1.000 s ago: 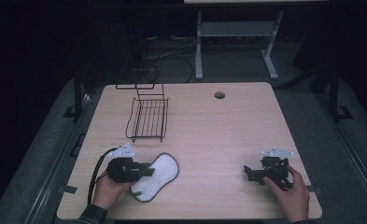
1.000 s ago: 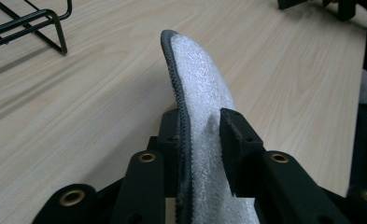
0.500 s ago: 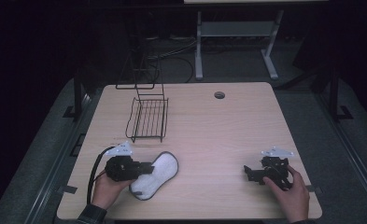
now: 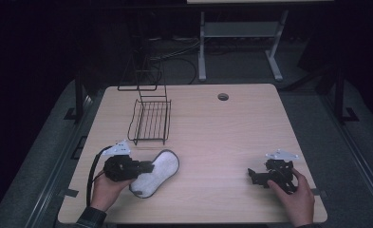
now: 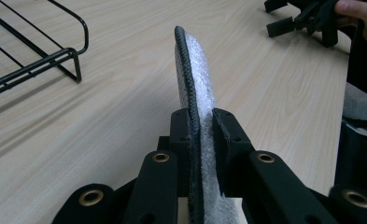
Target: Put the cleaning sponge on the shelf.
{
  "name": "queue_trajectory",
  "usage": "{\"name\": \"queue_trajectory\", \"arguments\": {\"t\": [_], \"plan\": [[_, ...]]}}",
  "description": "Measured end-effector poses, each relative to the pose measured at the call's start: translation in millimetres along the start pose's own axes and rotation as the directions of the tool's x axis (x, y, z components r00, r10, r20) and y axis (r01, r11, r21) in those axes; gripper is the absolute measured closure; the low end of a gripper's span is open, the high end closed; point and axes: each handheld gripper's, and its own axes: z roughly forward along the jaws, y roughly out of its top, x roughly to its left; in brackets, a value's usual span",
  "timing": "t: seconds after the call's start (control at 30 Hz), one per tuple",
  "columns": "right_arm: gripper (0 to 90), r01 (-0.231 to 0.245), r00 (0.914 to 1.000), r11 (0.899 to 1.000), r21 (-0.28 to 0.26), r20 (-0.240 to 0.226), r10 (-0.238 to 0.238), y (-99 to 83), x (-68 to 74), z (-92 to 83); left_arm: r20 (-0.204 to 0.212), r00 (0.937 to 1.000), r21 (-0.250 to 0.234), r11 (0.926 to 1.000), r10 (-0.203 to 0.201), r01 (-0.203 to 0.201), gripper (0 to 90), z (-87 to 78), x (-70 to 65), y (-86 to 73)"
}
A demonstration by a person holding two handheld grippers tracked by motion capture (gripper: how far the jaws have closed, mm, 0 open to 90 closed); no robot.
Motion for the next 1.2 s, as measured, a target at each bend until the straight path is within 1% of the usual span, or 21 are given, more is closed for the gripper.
{"name": "queue_trajectory", "arguments": {"t": [0.3,0.47,0.6,0.73,0.93,1.03,1.2], "plan": [[0.0,0.001,1.0,1.0,0.0,0.0,-0.001,0.0,0.0,0.0,-0.009,0.9999,-0.013,0.9998,0.014,-0.014,79.4,-7.6,-0.6,7.4],[0.0,0.0,1.0,1.0,0.0,0.0,0.0,0.0,0.0,0.0,-0.015,0.9999,-0.033,0.9995,0.003,-0.004,79.6,-14.9,2.0,9.9],[0.0,0.0,1.0,1.0,0.0,0.0,0.0,0.0,0.0,0.0,-0.023,0.9997,-0.048,0.9989,-0.005,0.004,79.6,-20.1,5.0,12.2],[0.0,0.0,1.0,1.0,0.0,0.0,0.0,0.0,0.0,0.0,-0.039,0.9992,-0.049,0.9988,0.005,-0.006,79.6,-24.4,8.2,15.8],[0.0,0.0,1.0,1.0,0.0,0.0,0.0,0.0,0.0,0.0,-0.051,0.9986,-0.066,0.9978,-0.009,0.006,79.6,-29.1,16.3,18.2],[0.0,0.0,1.0,1.0,0.0,0.0,0.0,0.0,0.0,0.0,-0.057,0.9981,-0.081,0.9965,-0.024,0.019,79.6,-32.9,21.0,19.0],[0.0,0.0,1.0,1.0,0.0,0.0,0.0,0.0,0.0,0.0,-0.074,0.9968,-0.087,0.9959,-0.029,0.023,79.6,-37.9,26.8,22.7]]}}
